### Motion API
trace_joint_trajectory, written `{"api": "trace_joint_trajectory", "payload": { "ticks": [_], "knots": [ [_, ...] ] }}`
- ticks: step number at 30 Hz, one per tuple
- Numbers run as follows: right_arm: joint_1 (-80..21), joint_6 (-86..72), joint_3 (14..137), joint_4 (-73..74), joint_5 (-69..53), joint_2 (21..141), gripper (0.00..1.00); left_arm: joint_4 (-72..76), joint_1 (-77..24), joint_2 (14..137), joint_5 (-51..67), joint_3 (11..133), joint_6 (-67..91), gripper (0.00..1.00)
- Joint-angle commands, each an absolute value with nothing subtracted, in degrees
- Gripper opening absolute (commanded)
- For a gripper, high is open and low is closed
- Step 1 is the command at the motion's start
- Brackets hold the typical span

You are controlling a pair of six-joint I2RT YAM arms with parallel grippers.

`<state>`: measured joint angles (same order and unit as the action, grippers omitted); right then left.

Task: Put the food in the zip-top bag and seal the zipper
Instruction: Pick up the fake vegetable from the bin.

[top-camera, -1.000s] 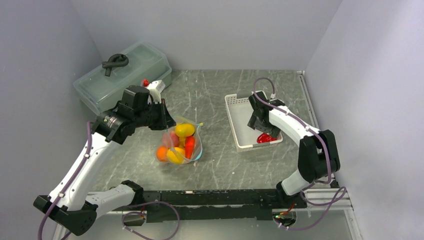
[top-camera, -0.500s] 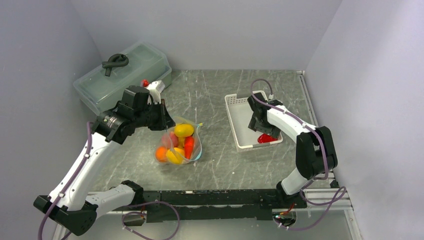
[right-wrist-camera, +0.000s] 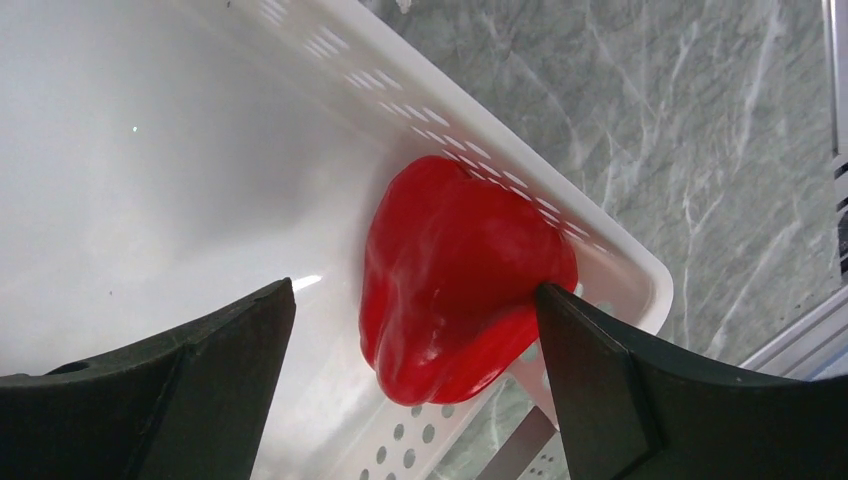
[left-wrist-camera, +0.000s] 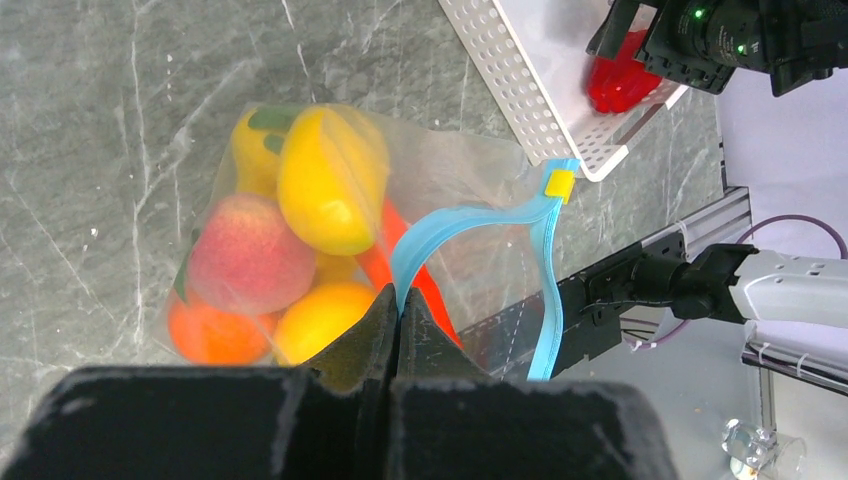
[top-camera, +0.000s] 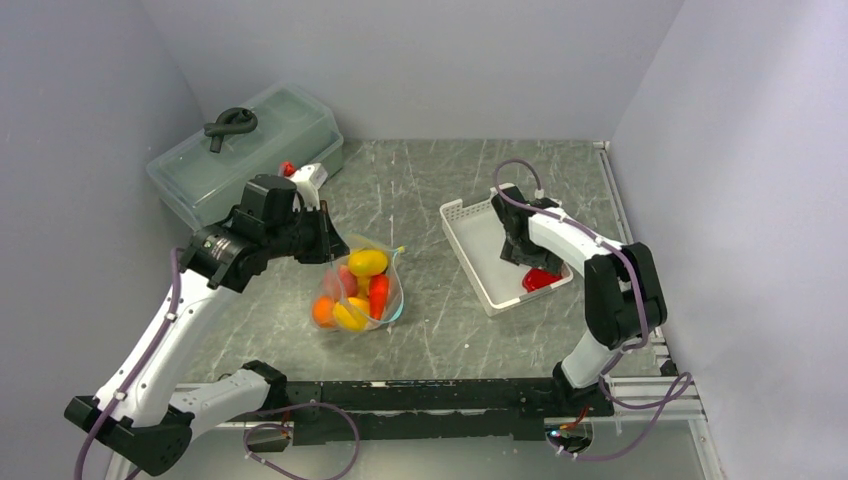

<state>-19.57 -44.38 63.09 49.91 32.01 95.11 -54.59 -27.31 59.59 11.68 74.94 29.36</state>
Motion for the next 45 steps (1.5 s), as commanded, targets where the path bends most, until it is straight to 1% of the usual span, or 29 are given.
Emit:
{"api": "trace_joint_trajectory", "payload": {
  "ticks": [1, 5, 10, 12, 16, 17, 19, 24, 25, 28, 38, 45],
  "knots": [
    [-18.5, -46.6, 62.2, 49.1, 29.0, 98.5, 0.93, -51.2, -27.1, 57.7, 11.9, 73.9, 29.9, 0.00],
    [-18.5, -46.5, 61.3, 49.1, 31.1, 99.3, 0.91, -51.4, -27.0, 58.6, 12.5, 74.5, 29.4, 0.00],
    [-18.5, -46.5, 60.6, 48.9, 32.2, 100.8, 0.85, -52.1, -27.0, 58.4, 12.0, 74.6, 28.8, 0.00],
    [-18.5, -46.3, 60.6, 49.1, 33.1, 101.0, 0.81, -52.2, -27.0, 58.3, 12.0, 74.3, 28.6, 0.00],
    [-18.5, -45.9, 60.5, 49.7, 33.7, 101.5, 0.71, -52.2, -27.0, 58.4, 12.4, 74.2, 28.1, 0.00],
    [-18.5, -45.8, 60.3, 49.7, 33.3, 101.3, 0.67, -52.2, -27.0, 58.4, 12.4, 74.2, 27.9, 0.00],
    [-18.5, -45.5, 59.8, 49.4, 32.2, 100.3, 0.57, -52.2, -27.0, 58.3, 12.1, 74.1, 27.5, 0.00],
    [-18.5, -45.0, 59.1, 48.9, 29.1, 97.6, 0.22, -51.9, -27.0, 57.7, 11.6, 73.5, 26.9, 0.00],
    [-18.5, -44.8, 59.2, 48.8, 28.1, 97.2, 0.17, -51.7, -27.0, 57.5, 11.6, 73.3, 26.8, 0.00],
    [-18.5, -44.5, 59.1, 48.1, 25.1, 95.5, 0.00, -51.1, -26.9, 57.4, 12.0, 72.6, 26.6, 0.00],
    [-19.7, -42.8, 58.9, 45.0, 16.3, 88.1, 0.00, -50.5, -26.8, 58.0, 12.8, 72.6, 26.5, 0.00],
    [-20.5, -41.4, 62.8, 48.0, 18.9, 84.6, 0.00, -50.9, -26.7, 56.9, 12.1, 71.9, 27.0, 0.00]
  ]
}}
